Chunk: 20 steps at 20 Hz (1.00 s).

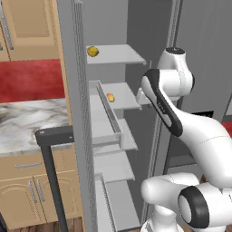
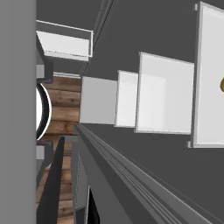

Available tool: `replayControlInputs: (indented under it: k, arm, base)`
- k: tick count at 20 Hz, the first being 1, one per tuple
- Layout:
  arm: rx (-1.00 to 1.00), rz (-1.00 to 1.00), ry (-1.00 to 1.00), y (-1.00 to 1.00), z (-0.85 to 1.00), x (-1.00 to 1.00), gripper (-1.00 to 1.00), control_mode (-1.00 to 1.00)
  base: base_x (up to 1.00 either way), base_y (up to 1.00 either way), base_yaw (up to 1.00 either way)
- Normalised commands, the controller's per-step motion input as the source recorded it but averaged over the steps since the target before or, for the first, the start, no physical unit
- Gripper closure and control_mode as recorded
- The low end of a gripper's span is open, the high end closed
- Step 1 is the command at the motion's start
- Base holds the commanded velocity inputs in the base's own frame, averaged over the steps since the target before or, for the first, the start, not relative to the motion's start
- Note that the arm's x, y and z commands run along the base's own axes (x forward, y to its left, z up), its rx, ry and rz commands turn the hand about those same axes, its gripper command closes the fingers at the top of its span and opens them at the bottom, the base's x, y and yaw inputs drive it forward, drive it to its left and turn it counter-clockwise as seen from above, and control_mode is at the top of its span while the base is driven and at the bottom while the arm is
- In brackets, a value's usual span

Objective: Place the cold items (lemon and mango) from the fridge in one tupperware on the dining counter. Place the warm items (kebab skewer and hot dog) in the stove area in another tupperware.

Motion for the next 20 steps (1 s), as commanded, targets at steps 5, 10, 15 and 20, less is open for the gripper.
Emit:
replayControlInputs:
  k: [5, 10, 15, 20]
  arm:
    - [0.0, 0.0, 0.0, 0.0, 0.0, 0.0, -1.0, 1.0]
    - [0.0, 0.0, 0.0, 0.0, 0.0, 0.0, -1.0, 1.0]
    - [0.0, 0.0, 0.0, 0.0, 0.0, 0.0, -1.0, 1.0]
    - [0.0, 0.0, 0.0, 0.0, 0.0, 0.0, -1.0, 1.0]
  base:
    - [0.0, 0.0, 0.0]
    - [-0.03, 0.0, 0.0]
    - [0.01, -0.09, 0.18]
    - [0.08, -0.15, 0.36]
